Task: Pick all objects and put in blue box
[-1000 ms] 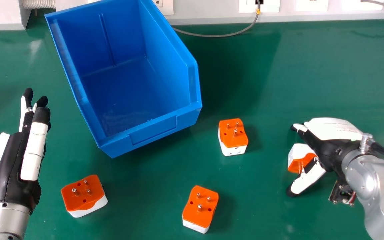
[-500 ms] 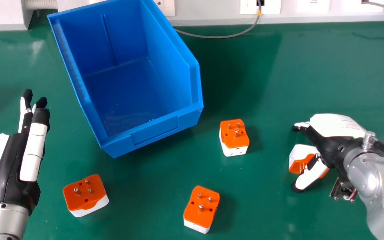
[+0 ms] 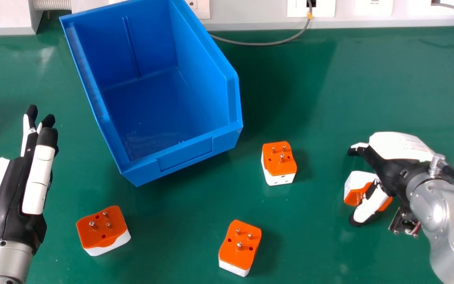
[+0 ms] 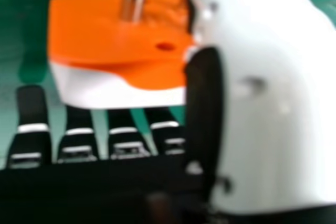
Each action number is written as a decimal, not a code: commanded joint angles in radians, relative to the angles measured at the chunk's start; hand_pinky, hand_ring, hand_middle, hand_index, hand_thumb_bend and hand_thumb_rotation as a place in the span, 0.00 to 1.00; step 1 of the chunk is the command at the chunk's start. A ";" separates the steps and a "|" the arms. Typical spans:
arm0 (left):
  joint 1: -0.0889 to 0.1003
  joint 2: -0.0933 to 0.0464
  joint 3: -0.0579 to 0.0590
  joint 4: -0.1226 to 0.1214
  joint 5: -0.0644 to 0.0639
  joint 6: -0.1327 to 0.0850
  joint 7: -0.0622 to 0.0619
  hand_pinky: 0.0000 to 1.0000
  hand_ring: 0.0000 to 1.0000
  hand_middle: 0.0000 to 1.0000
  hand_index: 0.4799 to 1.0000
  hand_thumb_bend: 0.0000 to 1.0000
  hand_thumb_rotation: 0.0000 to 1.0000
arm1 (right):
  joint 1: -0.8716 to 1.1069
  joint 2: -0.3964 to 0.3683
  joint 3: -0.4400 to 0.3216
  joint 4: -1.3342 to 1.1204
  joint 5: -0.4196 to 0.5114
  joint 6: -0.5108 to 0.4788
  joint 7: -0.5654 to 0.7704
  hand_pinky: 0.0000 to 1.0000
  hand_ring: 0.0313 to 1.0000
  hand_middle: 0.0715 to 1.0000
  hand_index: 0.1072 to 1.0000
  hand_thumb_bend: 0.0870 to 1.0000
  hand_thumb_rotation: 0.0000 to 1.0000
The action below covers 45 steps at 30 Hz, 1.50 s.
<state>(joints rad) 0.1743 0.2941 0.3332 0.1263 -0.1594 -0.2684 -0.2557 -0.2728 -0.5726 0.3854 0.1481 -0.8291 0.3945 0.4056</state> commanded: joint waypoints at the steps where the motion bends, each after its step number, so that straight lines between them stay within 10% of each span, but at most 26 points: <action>1: 0.003 0.015 0.011 -0.029 -0.011 -0.004 -0.001 1.00 1.00 1.00 1.00 0.82 1.00 | 0.008 0.016 0.002 0.042 0.018 0.018 0.019 0.71 0.85 0.89 0.83 0.67 0.14; 11: 0.014 0.013 0.016 -0.050 -0.016 0.006 -0.005 1.00 1.00 1.00 1.00 0.83 1.00 | -0.023 0.026 0.031 0.079 -0.006 0.049 0.038 0.41 0.58 0.78 0.75 0.53 0.03; 45: -0.009 0.018 0.017 -0.014 -0.007 -0.007 -0.009 1.00 1.00 1.00 1.00 0.82 1.00 | 0.023 0.063 -0.090 0.102 0.079 -0.089 -0.274 0.38 0.47 0.52 0.48 0.45 0.00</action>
<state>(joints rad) 0.1779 0.2956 0.3416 0.1160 -0.1625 -0.2566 -0.2663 -0.2563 -0.5131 0.3120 0.2530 -0.7604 0.3058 0.1478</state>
